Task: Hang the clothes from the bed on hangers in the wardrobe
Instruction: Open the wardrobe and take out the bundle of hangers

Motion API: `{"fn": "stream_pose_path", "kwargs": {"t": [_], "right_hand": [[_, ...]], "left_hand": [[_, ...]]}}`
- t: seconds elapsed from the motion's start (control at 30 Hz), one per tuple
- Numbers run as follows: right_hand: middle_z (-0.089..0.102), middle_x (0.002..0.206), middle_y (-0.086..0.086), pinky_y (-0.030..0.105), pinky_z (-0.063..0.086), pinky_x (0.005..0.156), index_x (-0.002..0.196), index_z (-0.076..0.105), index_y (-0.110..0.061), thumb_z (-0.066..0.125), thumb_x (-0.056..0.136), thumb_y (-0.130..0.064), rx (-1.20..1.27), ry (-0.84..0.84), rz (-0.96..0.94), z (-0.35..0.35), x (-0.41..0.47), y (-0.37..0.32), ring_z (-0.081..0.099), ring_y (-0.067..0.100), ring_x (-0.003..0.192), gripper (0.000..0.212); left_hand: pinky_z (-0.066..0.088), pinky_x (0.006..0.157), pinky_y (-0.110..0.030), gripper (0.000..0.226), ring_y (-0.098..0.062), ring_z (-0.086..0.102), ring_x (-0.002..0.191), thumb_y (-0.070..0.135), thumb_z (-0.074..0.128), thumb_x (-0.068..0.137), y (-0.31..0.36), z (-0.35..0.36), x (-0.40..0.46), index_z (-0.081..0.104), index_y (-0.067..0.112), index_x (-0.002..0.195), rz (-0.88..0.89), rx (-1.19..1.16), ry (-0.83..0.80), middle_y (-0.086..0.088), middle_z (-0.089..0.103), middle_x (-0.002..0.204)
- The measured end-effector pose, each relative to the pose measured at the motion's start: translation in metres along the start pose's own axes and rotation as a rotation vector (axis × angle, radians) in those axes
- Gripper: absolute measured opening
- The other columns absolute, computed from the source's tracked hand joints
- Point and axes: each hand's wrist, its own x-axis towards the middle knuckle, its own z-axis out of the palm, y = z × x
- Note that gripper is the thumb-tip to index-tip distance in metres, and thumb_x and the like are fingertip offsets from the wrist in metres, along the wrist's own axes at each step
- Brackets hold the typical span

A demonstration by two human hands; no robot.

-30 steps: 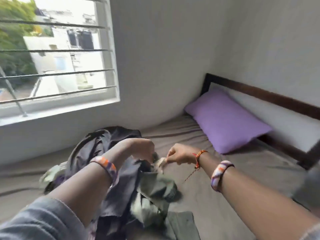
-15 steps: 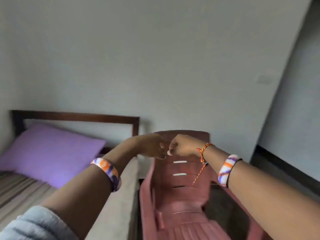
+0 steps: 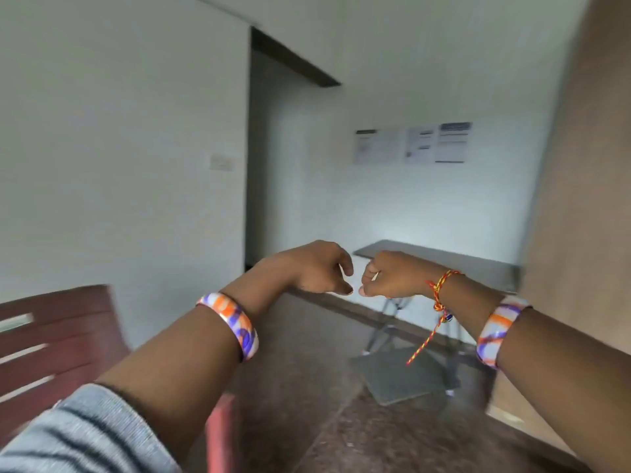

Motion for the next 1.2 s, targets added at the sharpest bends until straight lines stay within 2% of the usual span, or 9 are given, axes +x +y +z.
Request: {"fn": "stream_pose_path", "kwargs": {"t": [0.1,0.33,0.47,0.57,0.7,0.83,1.0,1.13,1.2], "right_hand": [[0.067,0.109,0.007,0.023,0.043,0.069,0.107,0.068,-0.007,0.063,0.087,-0.026,-0.01,0.085,0.128,-0.034,-0.04,0.09,0.056,0.016,0.086,0.028],[0.066,0.105,0.002,0.039,0.052,0.088,0.09,0.071,-0.018,0.064,0.084,-0.03,0.003,0.376,0.454,-0.08,-0.131,0.264,0.061,0.02,0.093,0.014],[0.068,0.095,-0.002,0.039,0.053,0.084,0.081,0.07,-0.025,0.064,0.082,-0.028,-0.004,0.532,0.597,-0.089,-0.168,0.349,0.063,0.019,0.09,0.007],[0.069,0.092,-0.003,0.037,0.053,0.082,0.081,0.072,-0.024,0.064,0.082,-0.027,-0.026,0.579,0.676,-0.101,-0.18,0.416,0.063,0.019,0.09,0.009],[0.068,0.095,-0.004,0.038,0.054,0.082,0.082,0.073,-0.022,0.063,0.082,-0.025,-0.033,0.578,0.75,-0.126,-0.177,0.52,0.064,0.018,0.09,0.01],[0.069,0.093,-0.006,0.039,0.054,0.082,0.081,0.072,-0.022,0.061,0.083,-0.023,0.005,0.612,0.817,-0.146,-0.175,0.612,0.064,0.015,0.088,0.011],[0.069,0.096,-0.004,0.041,0.054,0.085,0.087,0.073,-0.02,0.061,0.084,-0.022,0.061,0.622,0.854,-0.149,-0.175,0.71,0.063,0.016,0.092,0.012],[0.069,0.097,-0.006,0.039,0.054,0.086,0.088,0.073,-0.022,0.061,0.085,-0.023,0.086,0.613,0.837,-0.154,-0.167,0.788,0.064,0.014,0.092,0.012],[0.068,0.099,-0.005,0.039,0.053,0.086,0.087,0.072,-0.023,0.061,0.084,-0.024,0.074,0.606,0.819,-0.157,-0.164,0.827,0.064,0.016,0.093,0.012]], "left_hand": [[0.042,0.086,-0.025,0.033,-0.015,0.056,0.094,0.023,0.064,0.086,0.078,0.022,0.065,0.059,0.014,0.118,0.175,-0.054,-0.008,-0.003,0.065,0.111],[0.049,0.085,-0.03,0.027,-0.02,0.063,0.093,0.017,0.064,0.085,0.239,0.073,0.191,0.063,0.013,0.111,0.501,-0.261,-0.055,-0.004,0.067,0.103],[0.048,0.077,-0.019,0.026,-0.012,0.063,0.084,0.012,0.066,0.084,0.317,0.108,0.257,0.065,0.007,0.109,0.647,-0.398,-0.05,-0.002,0.066,0.09],[0.047,0.058,-0.008,0.023,-0.009,0.063,0.071,0.008,0.064,0.085,0.369,0.134,0.315,0.065,0.005,0.107,0.72,-0.492,-0.058,-0.008,0.069,0.091],[0.043,0.051,-0.005,0.02,0.002,0.061,0.06,0.007,0.066,0.084,0.434,0.164,0.411,0.068,0.004,0.103,0.774,-0.566,-0.052,-0.001,0.067,0.08],[0.042,0.052,-0.003,0.017,-0.001,0.061,0.071,0.009,0.066,0.084,0.495,0.186,0.495,0.069,0.006,0.1,0.796,-0.601,-0.023,0.004,0.066,0.081],[0.044,0.077,-0.017,0.028,-0.011,0.059,0.094,0.012,0.068,0.083,0.562,0.225,0.573,0.064,0.011,0.11,0.808,-0.667,0.014,0.003,0.062,0.107],[0.038,0.061,-0.009,0.033,-0.009,0.062,0.089,0.014,0.068,0.083,0.608,0.259,0.627,0.06,0.017,0.115,0.792,-0.661,0.009,0.008,0.062,0.099],[0.04,0.065,-0.01,0.034,-0.012,0.062,0.095,0.013,0.068,0.083,0.63,0.274,0.653,0.06,0.017,0.116,0.767,-0.643,0.015,0.006,0.061,0.104]]}}
